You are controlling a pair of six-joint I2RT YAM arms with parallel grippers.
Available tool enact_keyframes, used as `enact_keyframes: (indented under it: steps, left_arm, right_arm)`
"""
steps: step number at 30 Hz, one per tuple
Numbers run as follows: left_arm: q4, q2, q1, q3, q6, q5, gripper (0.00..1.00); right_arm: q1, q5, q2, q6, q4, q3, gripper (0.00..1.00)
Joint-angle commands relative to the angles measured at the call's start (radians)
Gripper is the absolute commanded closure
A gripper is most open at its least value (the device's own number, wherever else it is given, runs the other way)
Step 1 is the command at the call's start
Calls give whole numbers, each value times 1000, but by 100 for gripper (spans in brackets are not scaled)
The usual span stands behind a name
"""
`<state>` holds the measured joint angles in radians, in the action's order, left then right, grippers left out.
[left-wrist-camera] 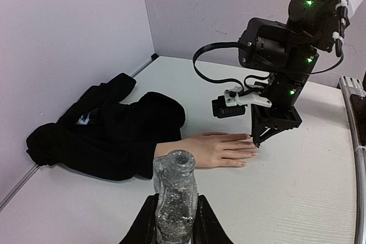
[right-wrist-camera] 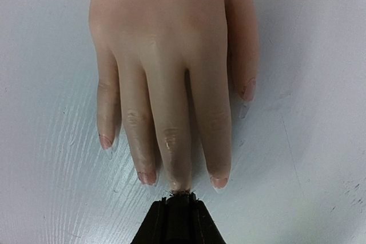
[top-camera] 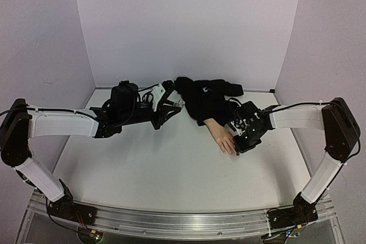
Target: Paint the nails
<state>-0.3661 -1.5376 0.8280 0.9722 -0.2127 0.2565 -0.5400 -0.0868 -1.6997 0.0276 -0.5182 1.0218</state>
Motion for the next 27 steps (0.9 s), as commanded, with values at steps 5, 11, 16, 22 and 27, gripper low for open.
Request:
enact_keyframes:
  steps: [5, 11, 16, 22, 27]
  left_arm:
    - [-30, 48, -6, 0, -10, -14, 100]
    - [-30, 48, -6, 0, -11, -14, 100]
    - [-30, 52, -5, -4, -10, -17, 100]
    - [-30, 55, -6, -7, -11, -20, 100]
    - [-31, 57, -6, -9, -12, -22, 100]
  right_arm:
    - [-8, 8, -8, 17, -18, 20, 100]
    - [-8, 16, -6, 21, -18, 18, 100]
    - [-8, 22, 1, 22, -17, 14, 100]
    - [-8, 32, 6, 24, -16, 11, 100]
    - [-8, 35, 6, 24, -16, 11, 100]
